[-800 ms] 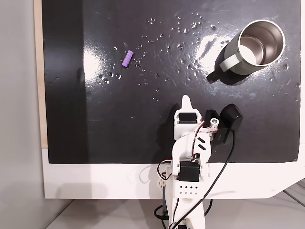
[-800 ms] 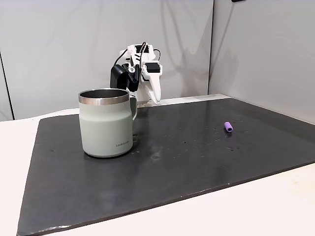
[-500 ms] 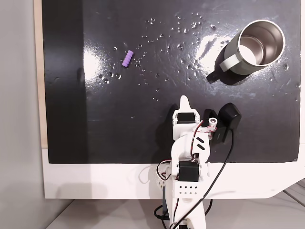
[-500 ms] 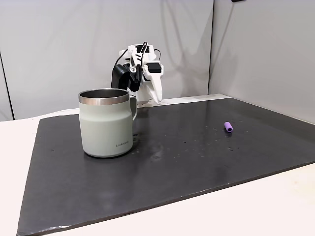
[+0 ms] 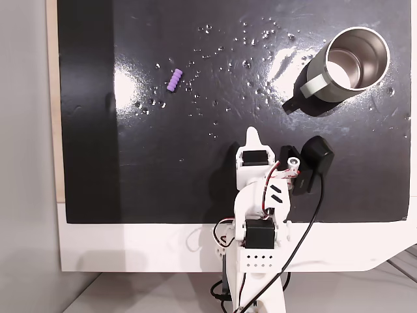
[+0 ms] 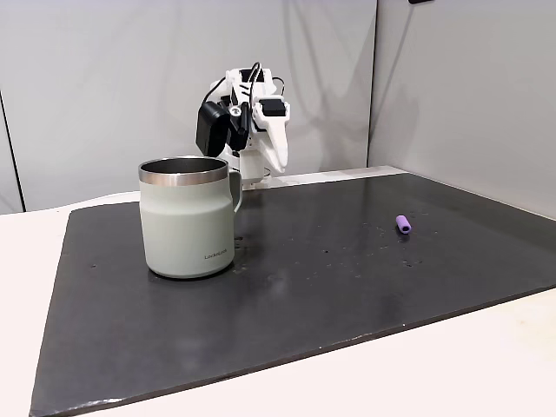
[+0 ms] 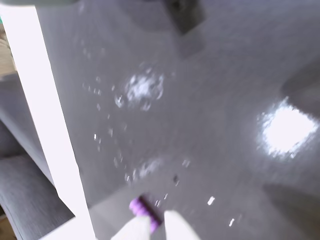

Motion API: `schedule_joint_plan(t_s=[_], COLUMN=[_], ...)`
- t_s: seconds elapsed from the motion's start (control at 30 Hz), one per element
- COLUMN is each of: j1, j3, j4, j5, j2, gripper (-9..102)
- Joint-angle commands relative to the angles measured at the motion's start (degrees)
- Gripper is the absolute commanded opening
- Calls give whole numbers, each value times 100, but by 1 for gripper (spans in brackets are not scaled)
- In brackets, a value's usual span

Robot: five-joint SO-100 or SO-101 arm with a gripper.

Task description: Grasp a pengrip and put it in the cup.

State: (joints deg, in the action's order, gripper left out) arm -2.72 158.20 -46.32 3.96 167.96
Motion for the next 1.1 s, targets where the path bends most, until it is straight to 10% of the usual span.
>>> schedule_joint_plan(t_s=[0.0,1.07], j1=[167,1969], j3=[-2224,-11742], j4=[-123,-3771], j5=[-9,519], j2=[-2057,-10784], gripper=[0,18])
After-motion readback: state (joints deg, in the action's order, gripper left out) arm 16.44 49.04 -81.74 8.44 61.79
